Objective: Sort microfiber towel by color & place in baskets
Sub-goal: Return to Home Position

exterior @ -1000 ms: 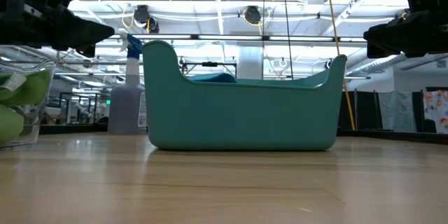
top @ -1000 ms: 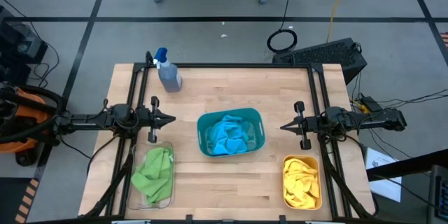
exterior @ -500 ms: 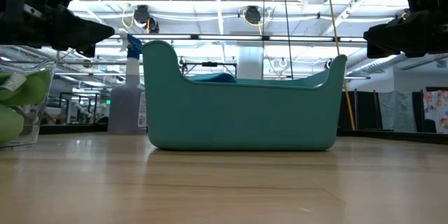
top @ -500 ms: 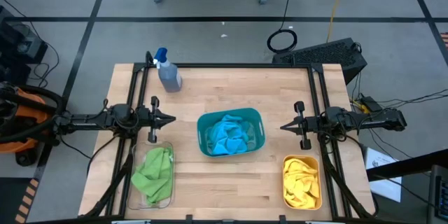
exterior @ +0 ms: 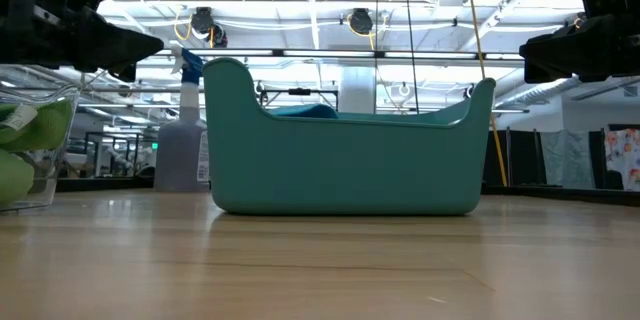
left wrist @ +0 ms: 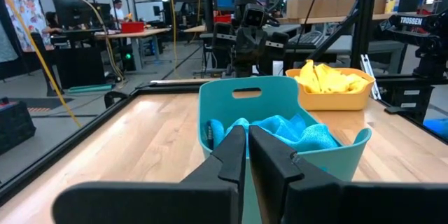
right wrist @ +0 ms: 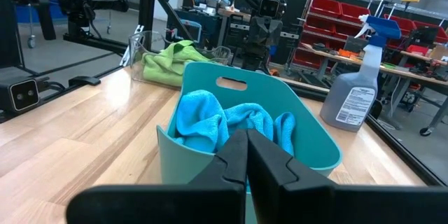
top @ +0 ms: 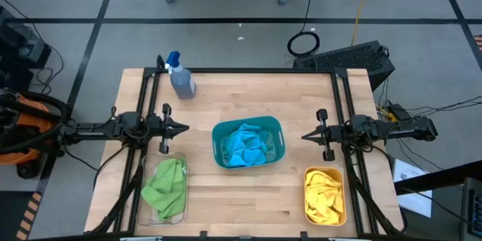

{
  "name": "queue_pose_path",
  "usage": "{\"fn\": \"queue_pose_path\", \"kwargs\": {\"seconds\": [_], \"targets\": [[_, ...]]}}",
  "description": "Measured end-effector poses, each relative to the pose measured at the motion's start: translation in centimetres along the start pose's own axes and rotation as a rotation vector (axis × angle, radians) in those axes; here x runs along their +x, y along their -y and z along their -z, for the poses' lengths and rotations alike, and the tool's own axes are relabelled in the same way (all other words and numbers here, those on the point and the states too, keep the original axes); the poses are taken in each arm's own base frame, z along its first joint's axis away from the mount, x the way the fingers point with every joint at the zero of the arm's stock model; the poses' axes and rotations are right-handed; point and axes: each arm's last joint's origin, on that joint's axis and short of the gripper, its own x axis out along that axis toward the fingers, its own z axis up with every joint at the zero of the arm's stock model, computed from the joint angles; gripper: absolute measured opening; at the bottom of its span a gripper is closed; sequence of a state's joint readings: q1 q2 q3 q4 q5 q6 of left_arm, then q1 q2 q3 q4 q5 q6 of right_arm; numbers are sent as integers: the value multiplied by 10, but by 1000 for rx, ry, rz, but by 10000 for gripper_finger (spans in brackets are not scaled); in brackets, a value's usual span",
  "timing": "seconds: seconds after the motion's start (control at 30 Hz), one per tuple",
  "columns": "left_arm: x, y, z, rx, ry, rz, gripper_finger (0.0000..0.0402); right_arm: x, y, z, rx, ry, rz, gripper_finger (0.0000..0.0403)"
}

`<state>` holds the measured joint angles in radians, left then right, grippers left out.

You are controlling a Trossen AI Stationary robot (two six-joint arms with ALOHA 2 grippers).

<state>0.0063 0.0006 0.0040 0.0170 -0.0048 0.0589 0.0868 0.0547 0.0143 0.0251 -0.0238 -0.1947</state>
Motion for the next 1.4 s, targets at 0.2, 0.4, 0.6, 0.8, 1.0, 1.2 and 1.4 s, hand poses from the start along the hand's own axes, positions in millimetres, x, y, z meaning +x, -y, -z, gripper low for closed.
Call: {"fn": "queue_pose_path", "kwargs": {"seconds": [0.2,0.4,0.6,0.8,1.0,1.2,1.4], "targets": [[0,0,0,0,0,0,27,0,0,0,0,0,0,0],[0,0,0,0,0,0,27,0,0,0,0,-1,0,0],[0,0,0,0,0,0,27,-1,3,-1,24,1,101,0],[0,0,0,0,2,0,27,-1,5,-2,3,-1,149,0],[0,0,0,0,1,0,27,-4,2,-5,1,53,59,0],[0,0,0,0,2,0,27,-4,1,-4,33,42,29,0],[0,0,0,0,2,0,27,-3,1,-4,8,44,16,0]]}}
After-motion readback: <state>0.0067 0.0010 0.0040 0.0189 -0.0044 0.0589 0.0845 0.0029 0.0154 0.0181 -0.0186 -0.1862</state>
